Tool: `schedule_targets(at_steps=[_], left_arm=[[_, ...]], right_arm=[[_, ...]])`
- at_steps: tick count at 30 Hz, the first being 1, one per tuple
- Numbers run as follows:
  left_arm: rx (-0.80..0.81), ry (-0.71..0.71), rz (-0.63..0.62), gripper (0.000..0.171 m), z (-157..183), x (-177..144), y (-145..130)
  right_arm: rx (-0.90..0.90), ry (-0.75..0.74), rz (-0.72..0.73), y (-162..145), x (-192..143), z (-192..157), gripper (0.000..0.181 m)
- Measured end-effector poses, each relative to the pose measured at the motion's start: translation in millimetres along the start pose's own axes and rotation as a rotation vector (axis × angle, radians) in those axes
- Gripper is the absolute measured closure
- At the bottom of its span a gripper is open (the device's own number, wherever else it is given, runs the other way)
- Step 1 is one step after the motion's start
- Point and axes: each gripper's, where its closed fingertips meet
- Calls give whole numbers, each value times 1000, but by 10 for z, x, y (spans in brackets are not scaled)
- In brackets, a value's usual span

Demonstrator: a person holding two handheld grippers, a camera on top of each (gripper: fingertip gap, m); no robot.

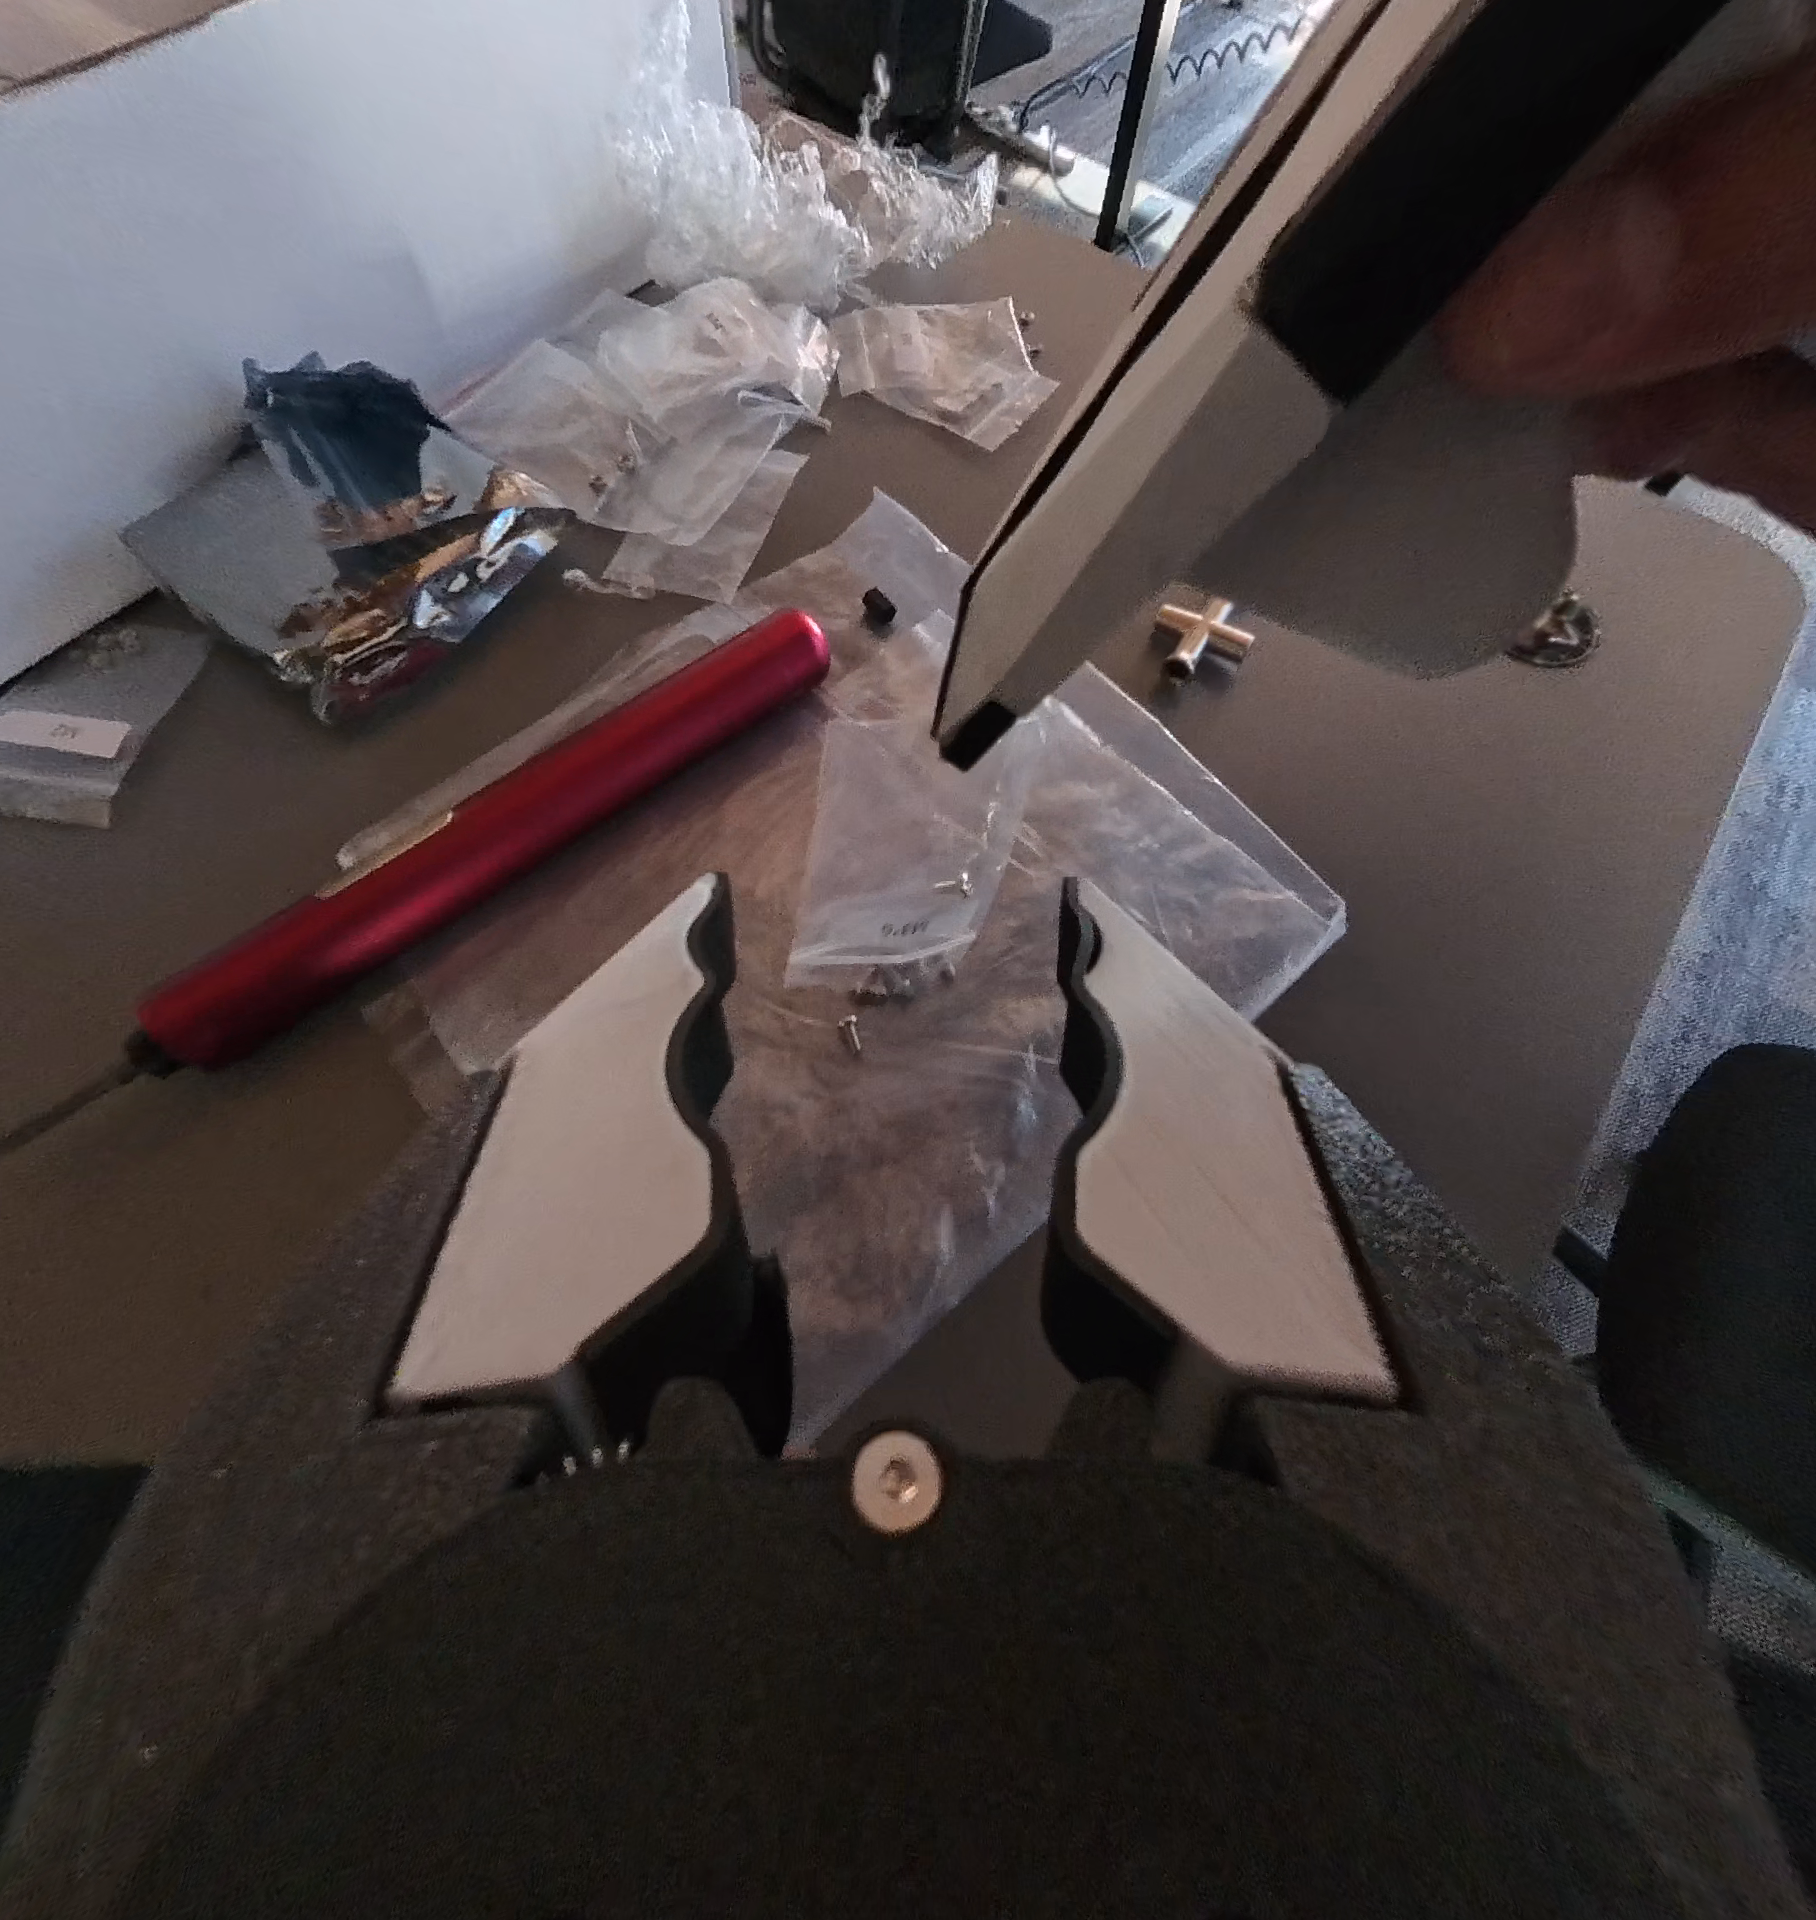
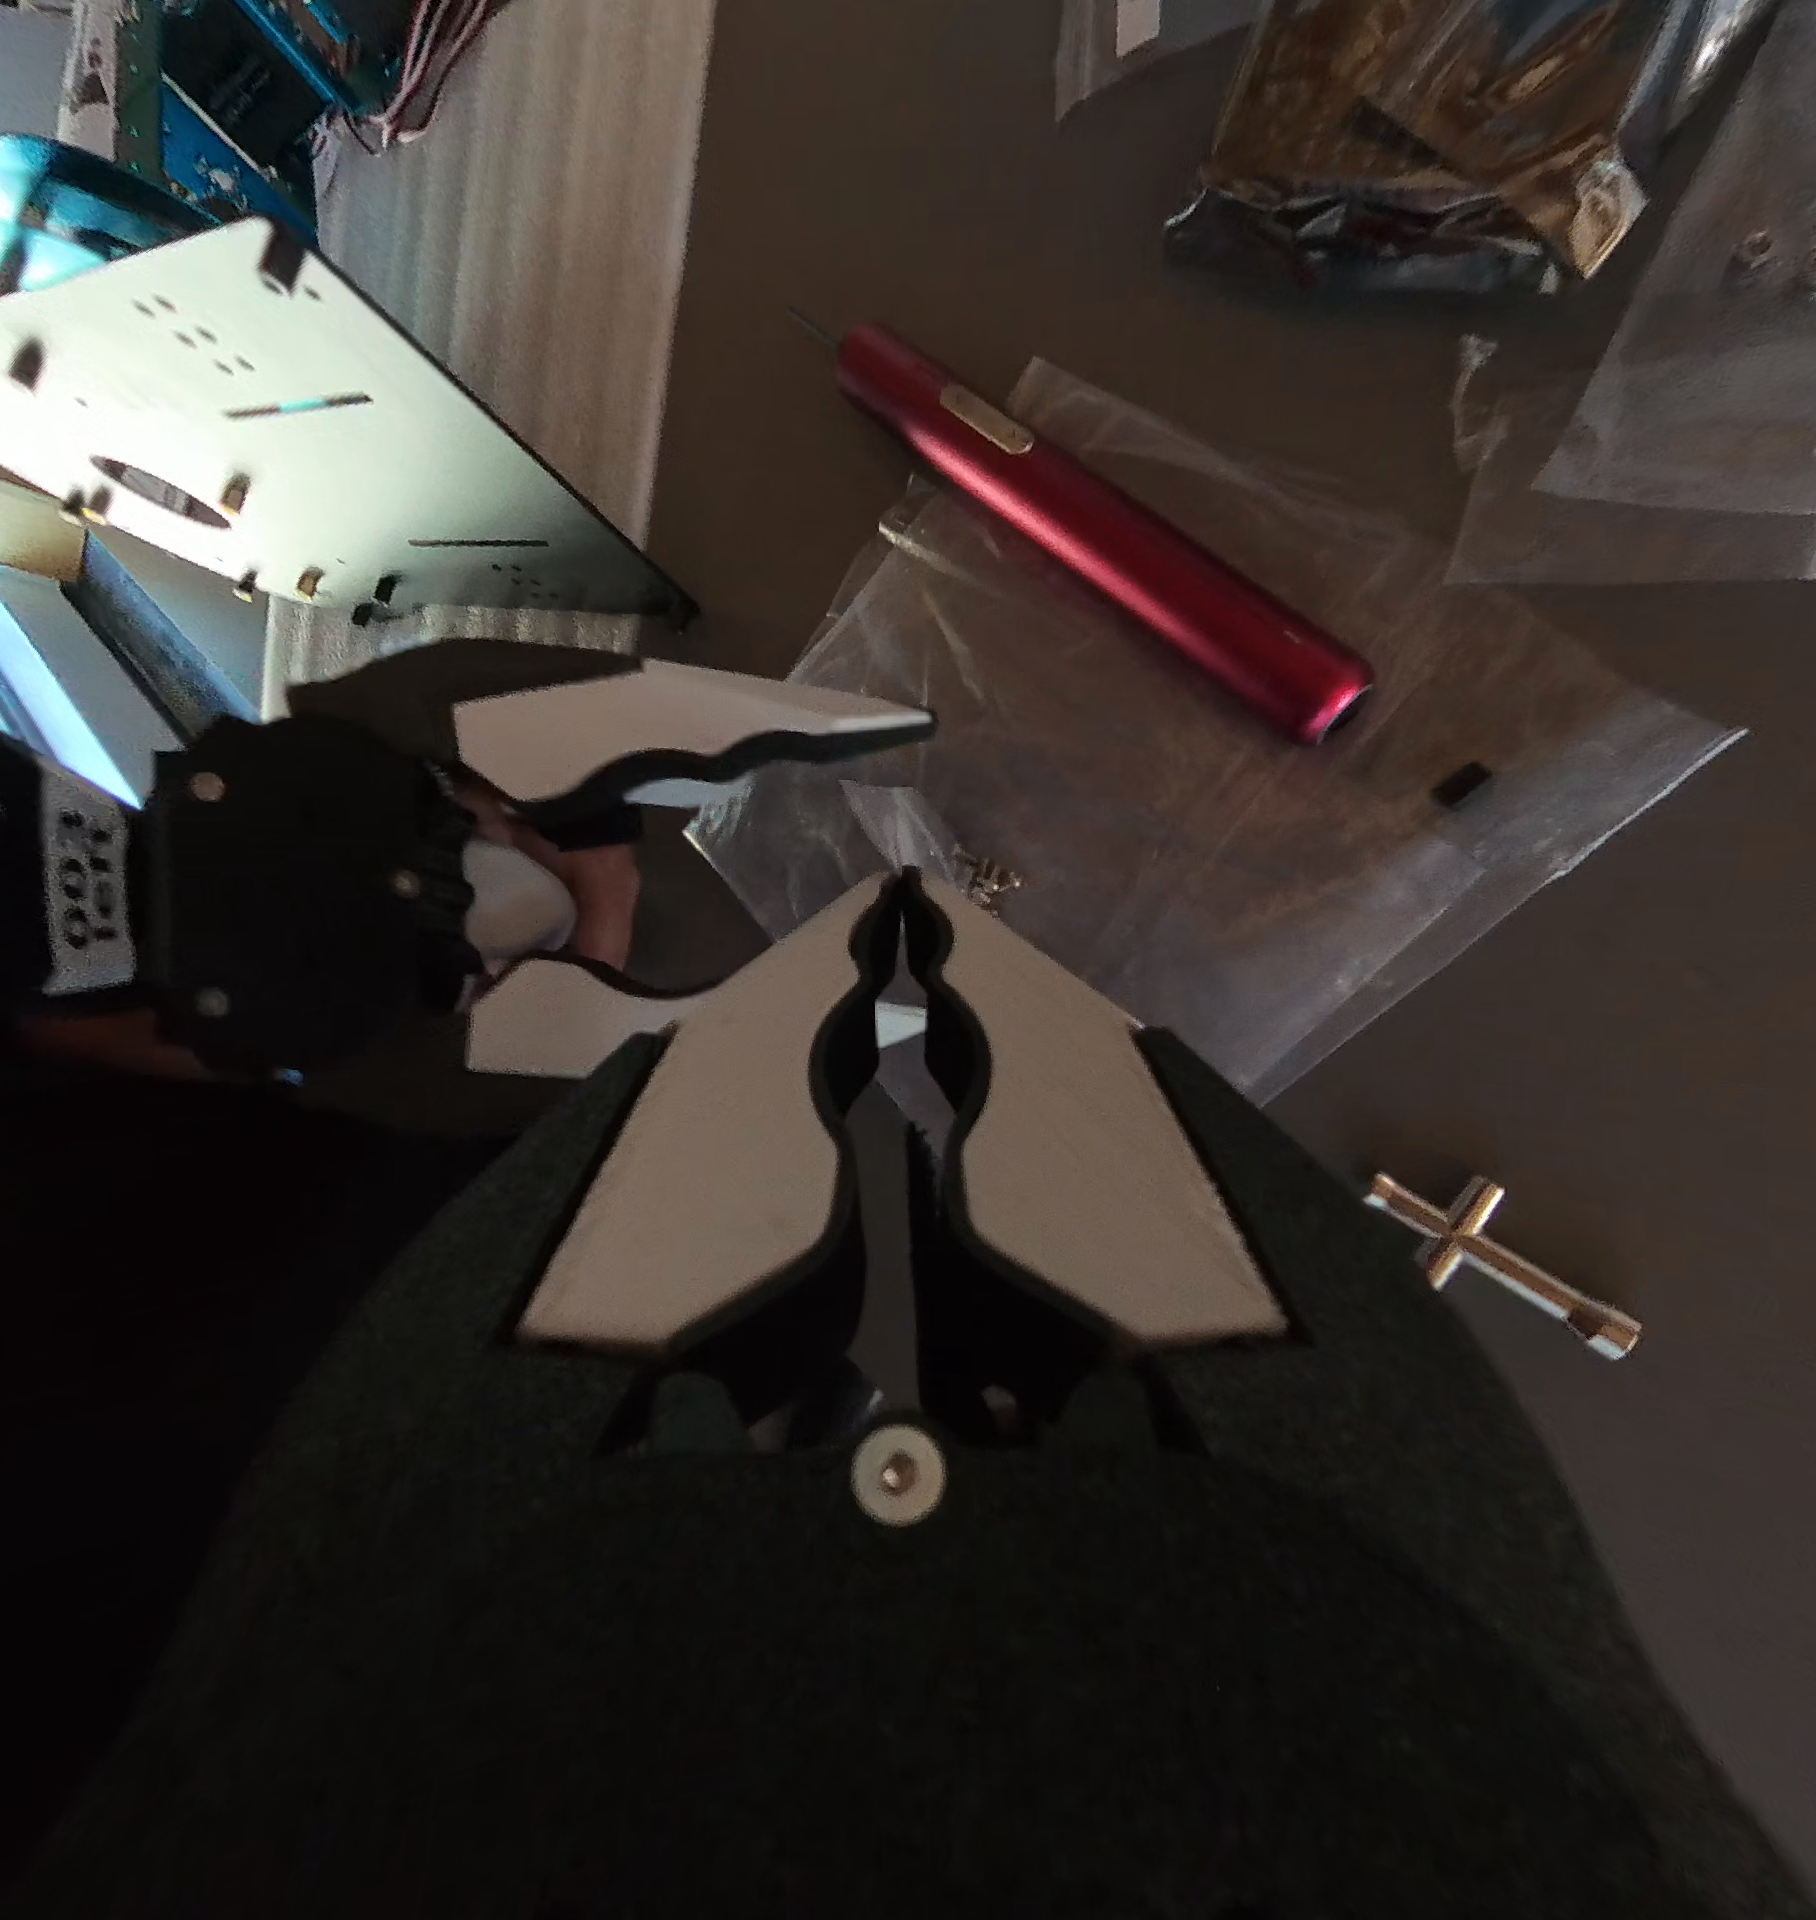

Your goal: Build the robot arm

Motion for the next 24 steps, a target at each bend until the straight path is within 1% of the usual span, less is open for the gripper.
schedule_targets(at_steps=[2, 6, 8, 11, 13, 17, 19, 21, 24], left_arm=[[14, 20, -8, 113, -6, 41, 26], [24, 51, 0, 136, -33, 55, 53], [29, 43, 1, 139, -27, 61, 46], [52, 53, -8, 139, -28, 70, 33], [58, 46, -6, 134, -1, 79, 36], [50, 39, -8, 133, 14, 79, 34], [51, 39, -8, 124, 16, 13, 31], [39, -1, 5, 118, 74, -118, 18], [-29, -100, -7, 121, 195, -321, -86]], right_arm=[[21, 1, 27, 38, -42, -21, 181], [55, -12, 54, 51, -79, -10, 181], [71, -11, 62, 43, -75, 5, 181], [99, -5, 76, 47, -62, 21, 181], [106, 10, 84, 56, -67, 7, 181], [103, -9, 99, 57, -89, 53, 181], [113, -31, 125, 60, -139, 134, 181], [152, -45, 177, 62, -222, 240, 181], [262, -51, 279, 5, -313, 415, 181]])
Point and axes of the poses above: each gripper's, where its closed fingertips meet, x out along the fingers, y out of its top, z = x × y across the jaws, and after that the axes turned 13 degrees about -y, right-handed
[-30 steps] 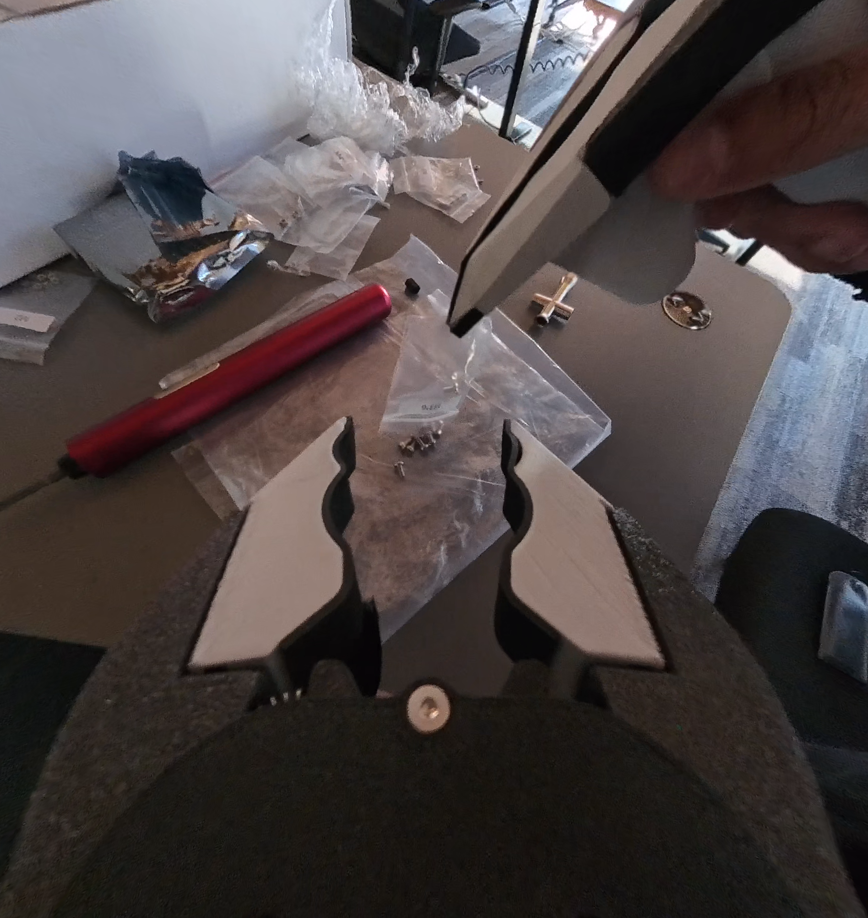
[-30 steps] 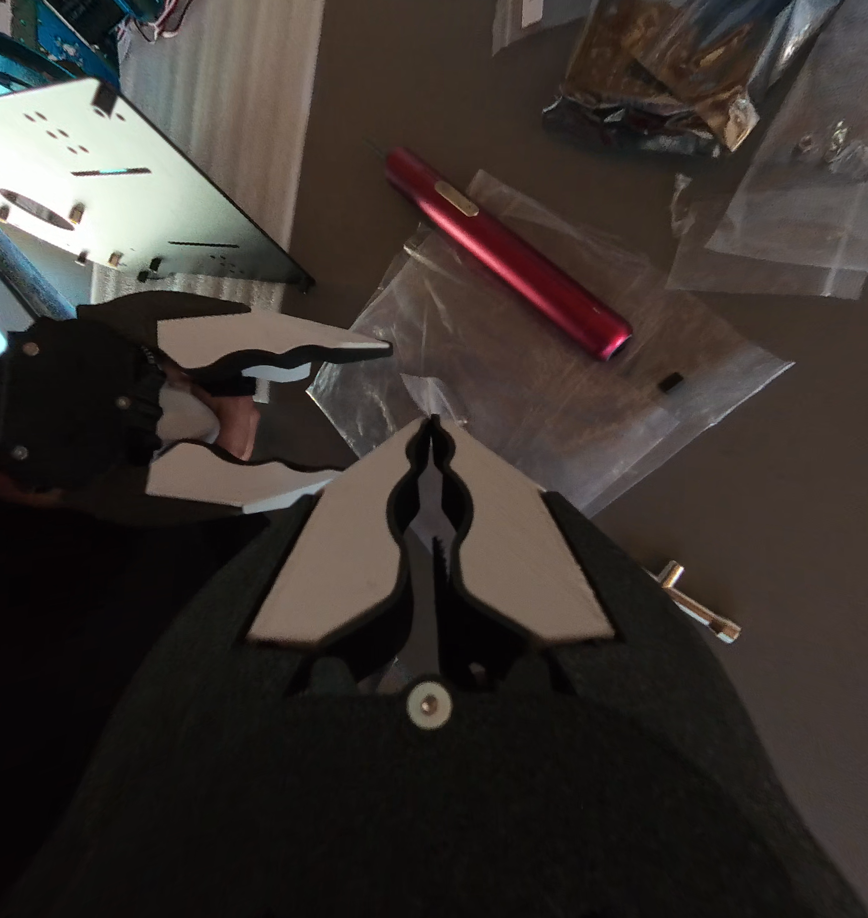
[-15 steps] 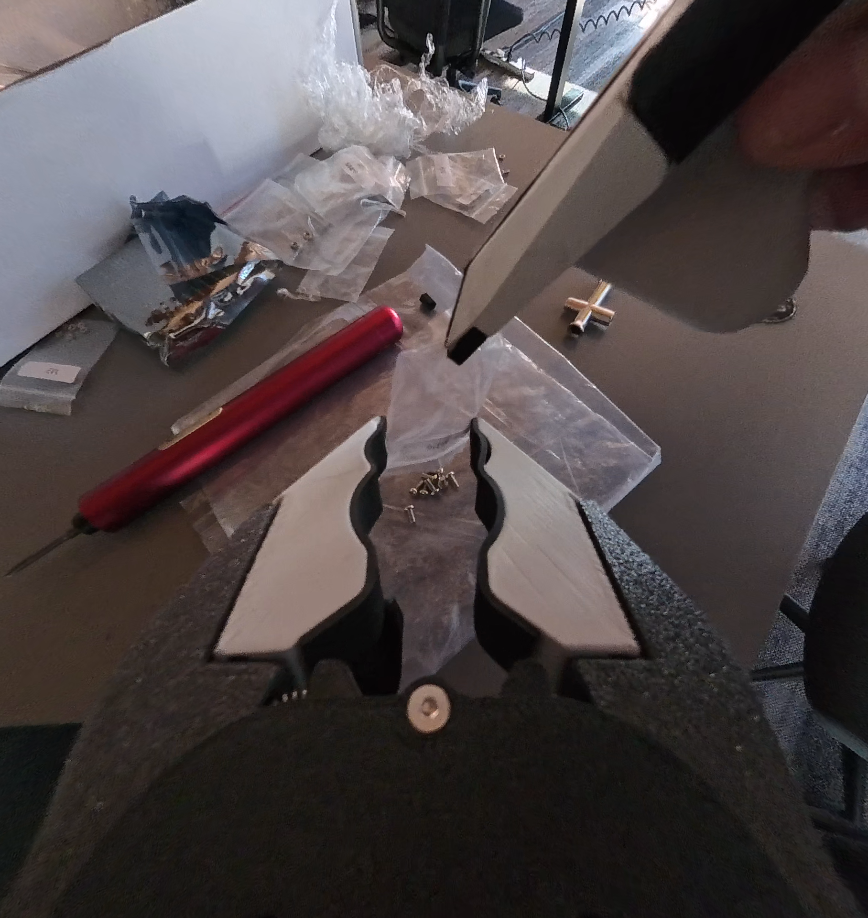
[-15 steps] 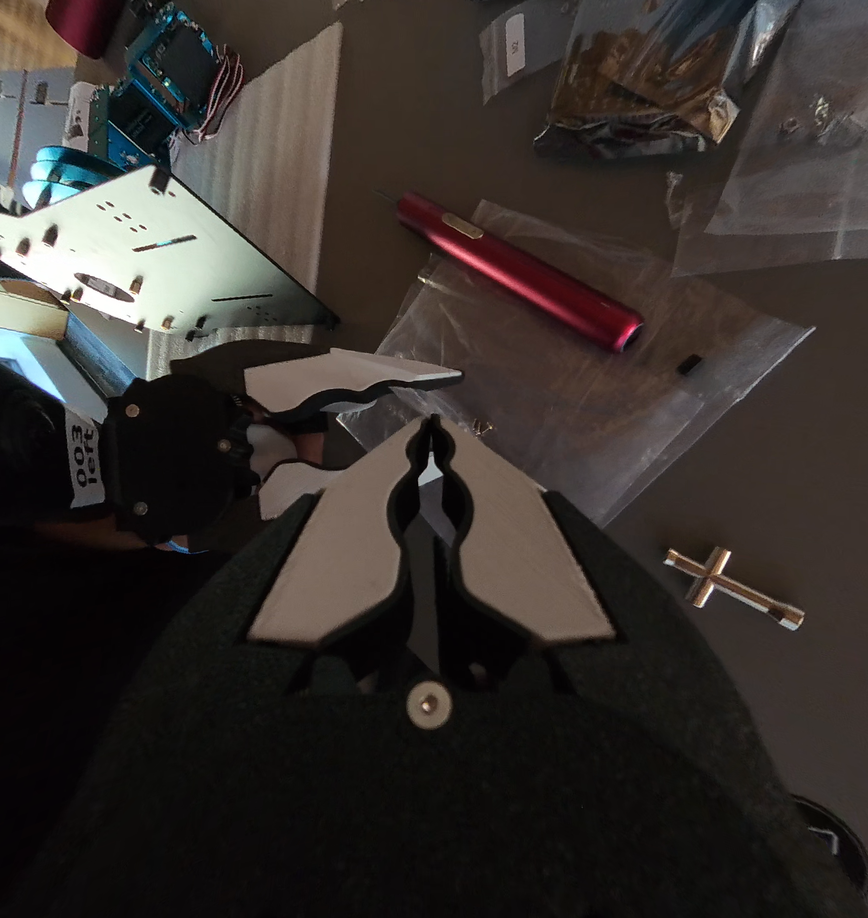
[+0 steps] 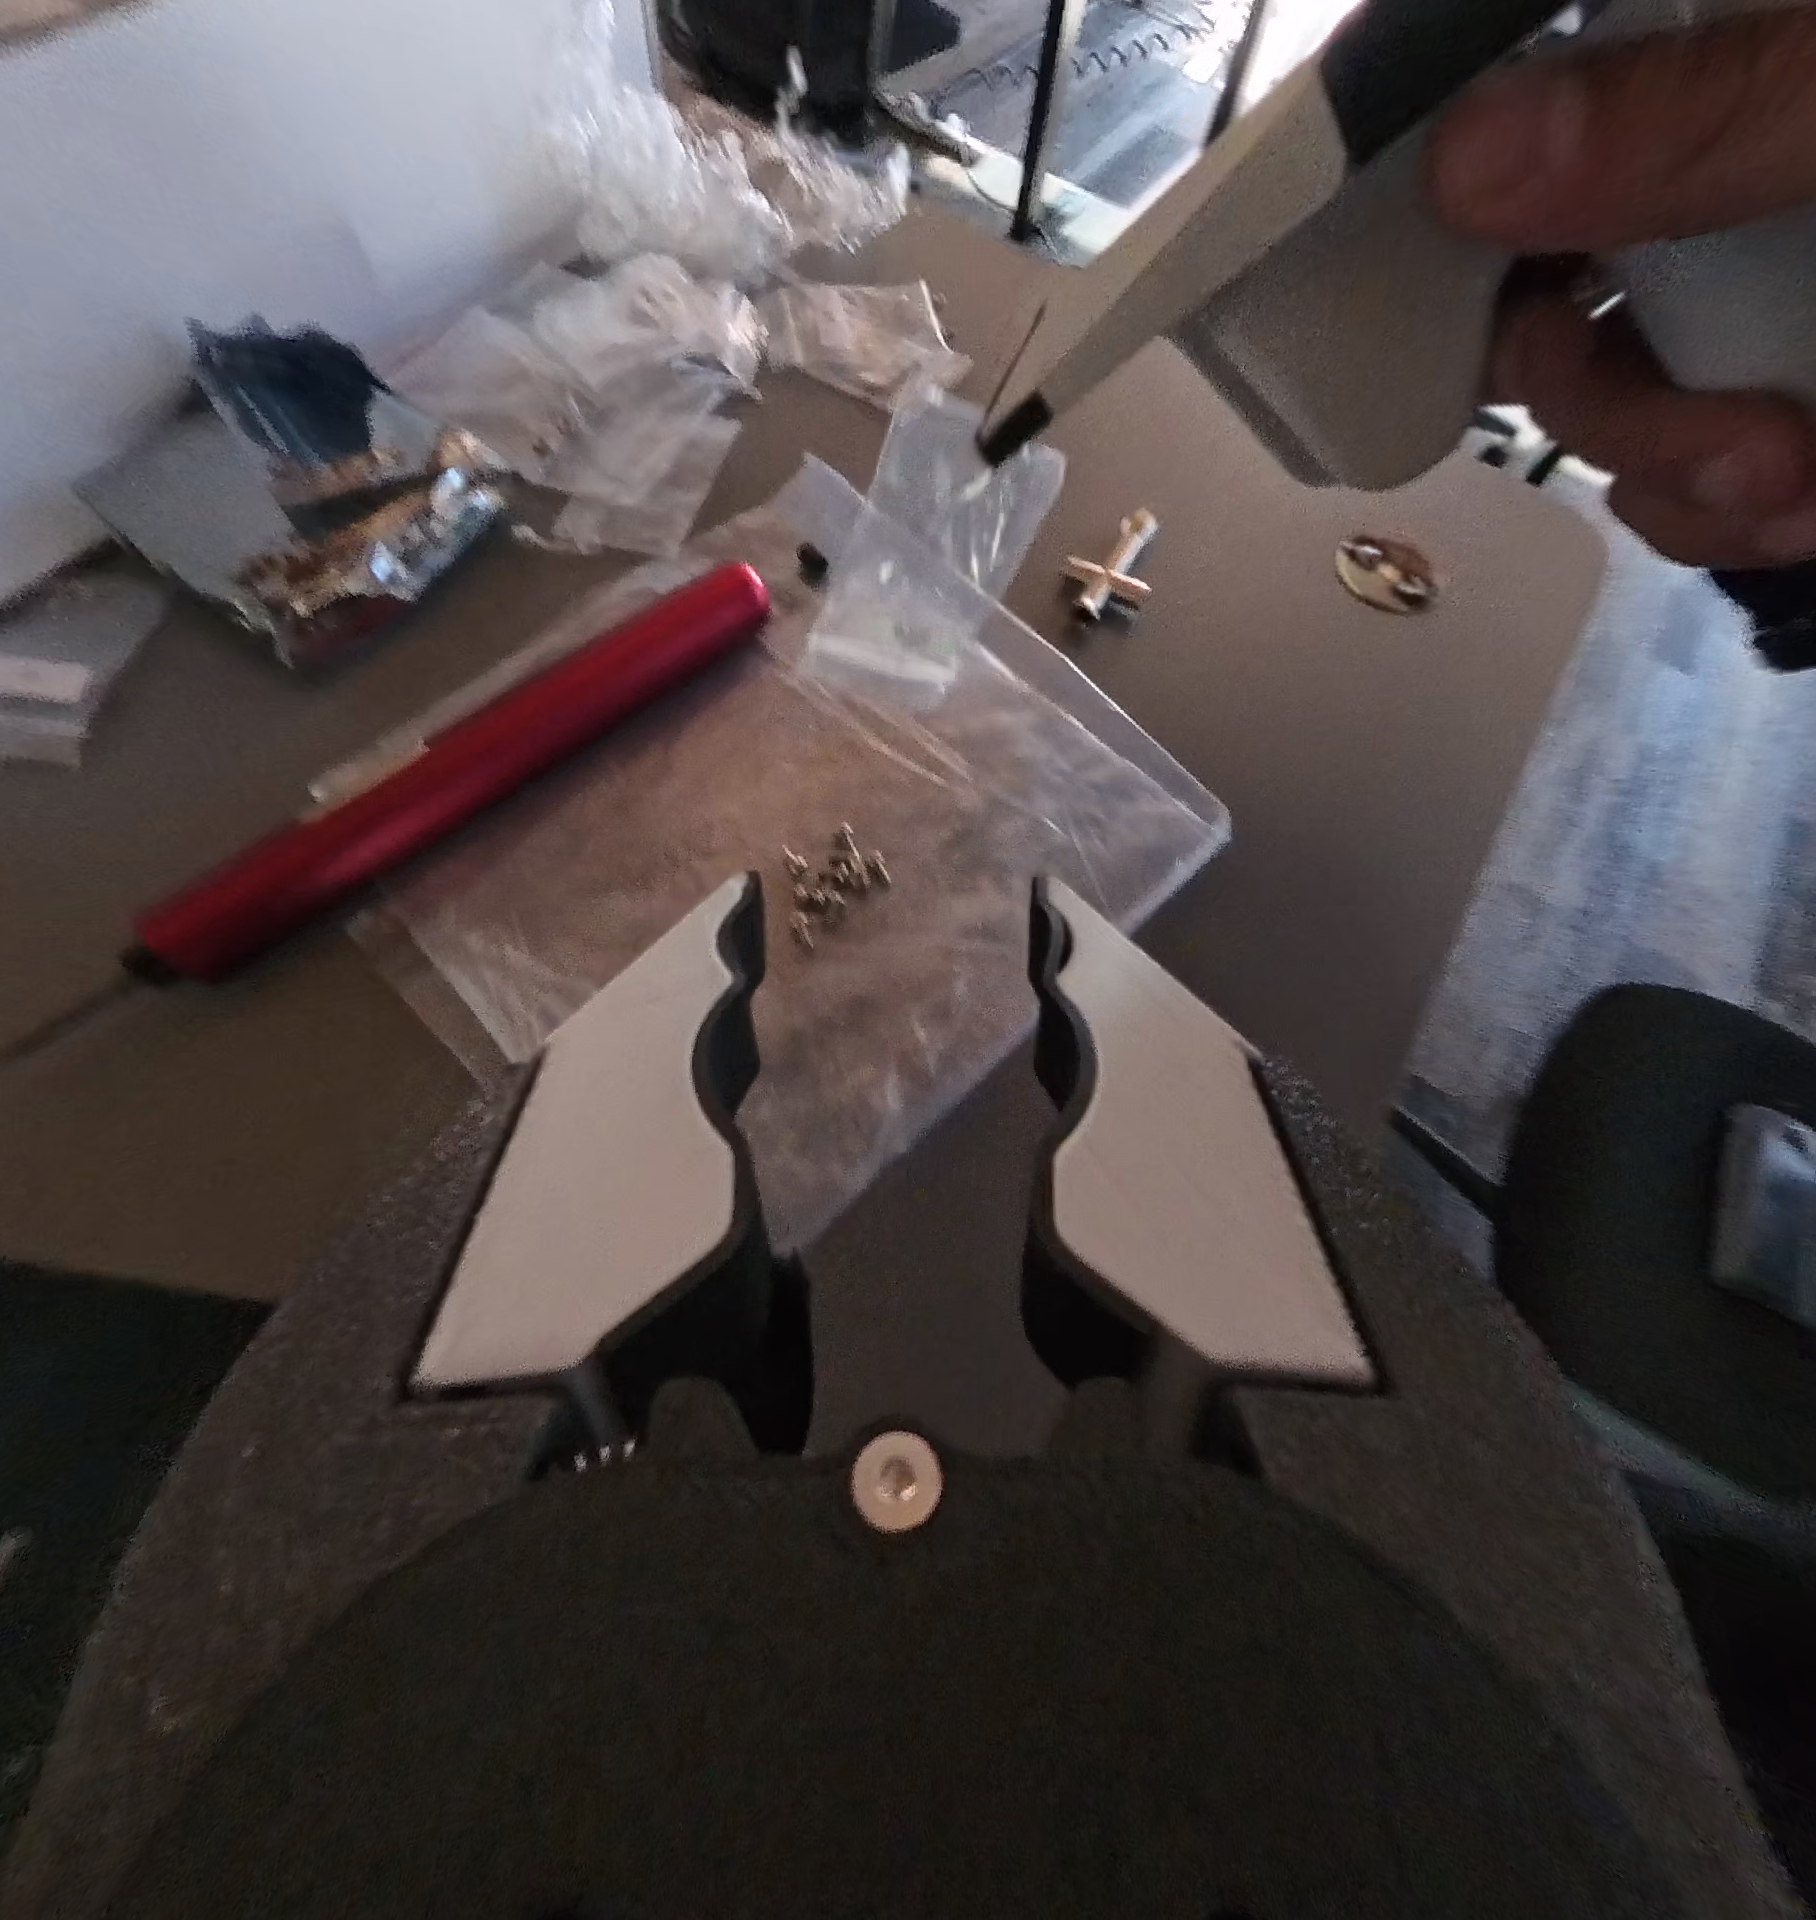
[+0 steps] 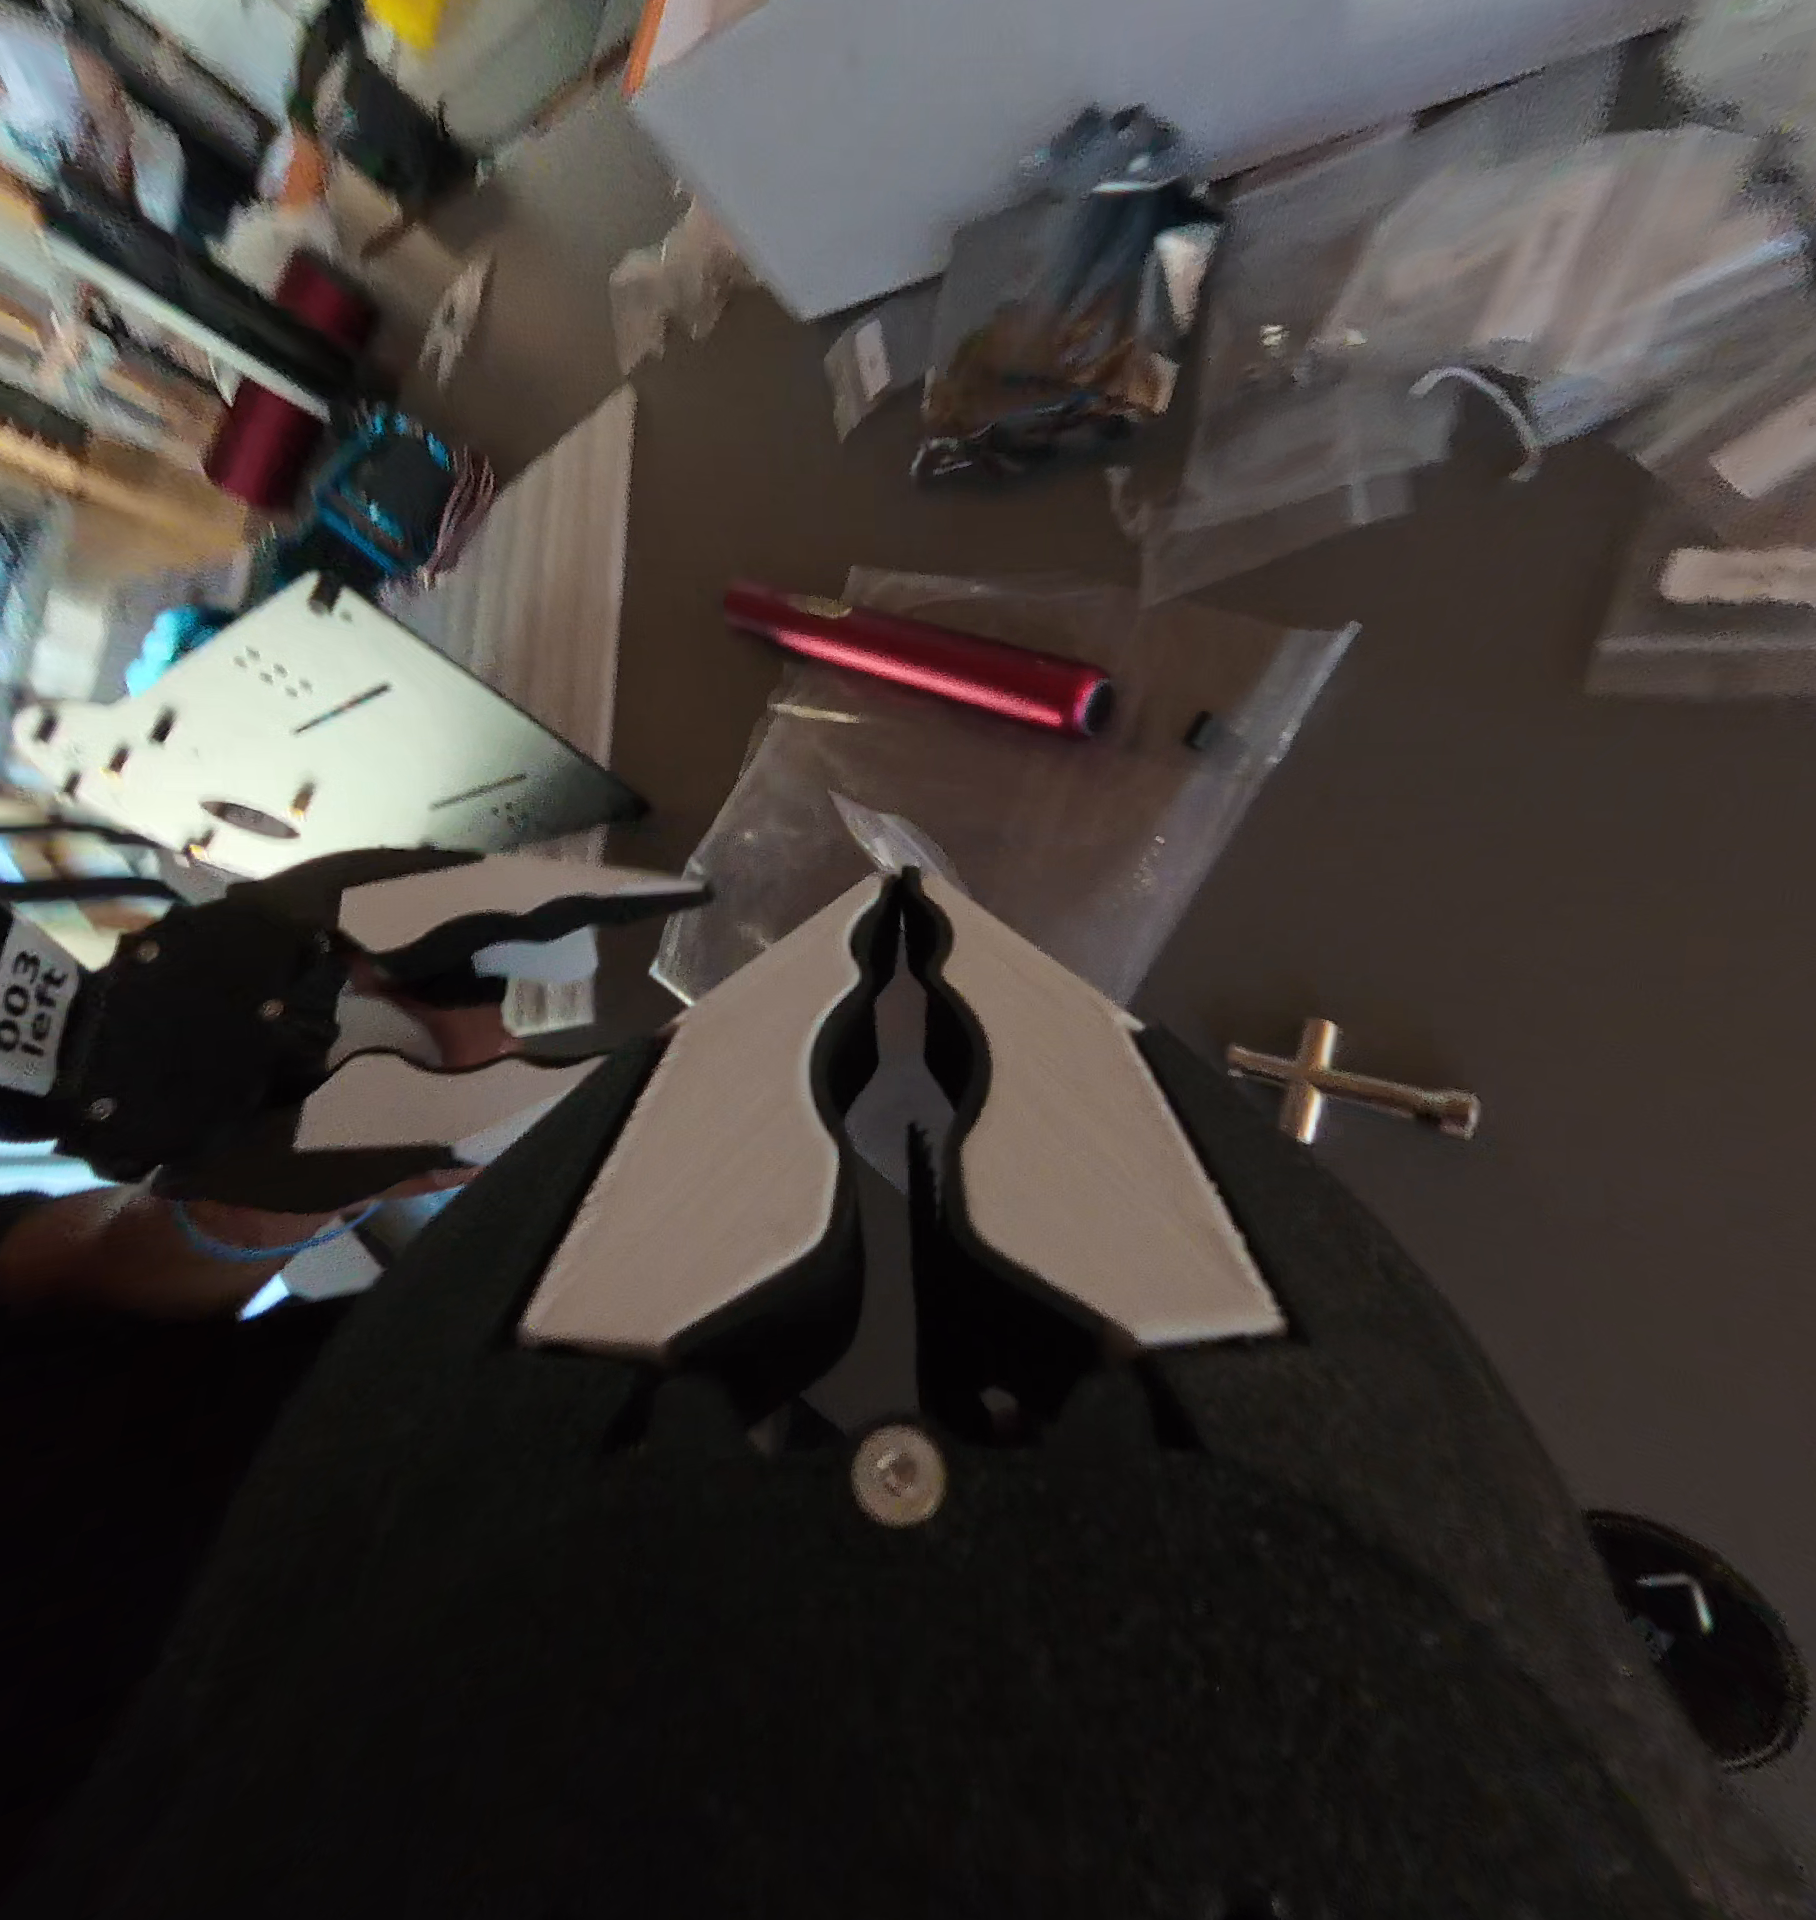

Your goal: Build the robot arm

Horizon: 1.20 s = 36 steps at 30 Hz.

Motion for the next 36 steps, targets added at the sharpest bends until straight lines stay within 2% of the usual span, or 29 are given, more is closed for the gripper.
schedule_targets(at_steps=[3, 6, 8, 11, 13, 23, 36], left_arm=[[-88, -52, 21, 131, 49, -131, -29], [-115, -14, 9, 139, -39, -140, -58], [-120, 9, -18, 145, -100, -90, -113], [-129, 40, -36, 167, -165, -46, -147], [-132, 43, -50, 171, -179, -18, -155], [-120, 28, -113, 171, -166, 166, -191], [-106, 48, -121, 171, -266, 228, -143]], right_arm=[[158, 47, 117, -44, -23, 140, 181], [294, 71, 173, -143, 68, 266, 181], [290, 53, 200, -195, 141, 327, 181], [251, 79, 263, -207, 185, 308, 181], [236, 84, 277, -222, 191, 303, 181], [188, 40, 258, -257, 255, 316, 181], [195, 26, 267, -246, 261, 343, 181]])
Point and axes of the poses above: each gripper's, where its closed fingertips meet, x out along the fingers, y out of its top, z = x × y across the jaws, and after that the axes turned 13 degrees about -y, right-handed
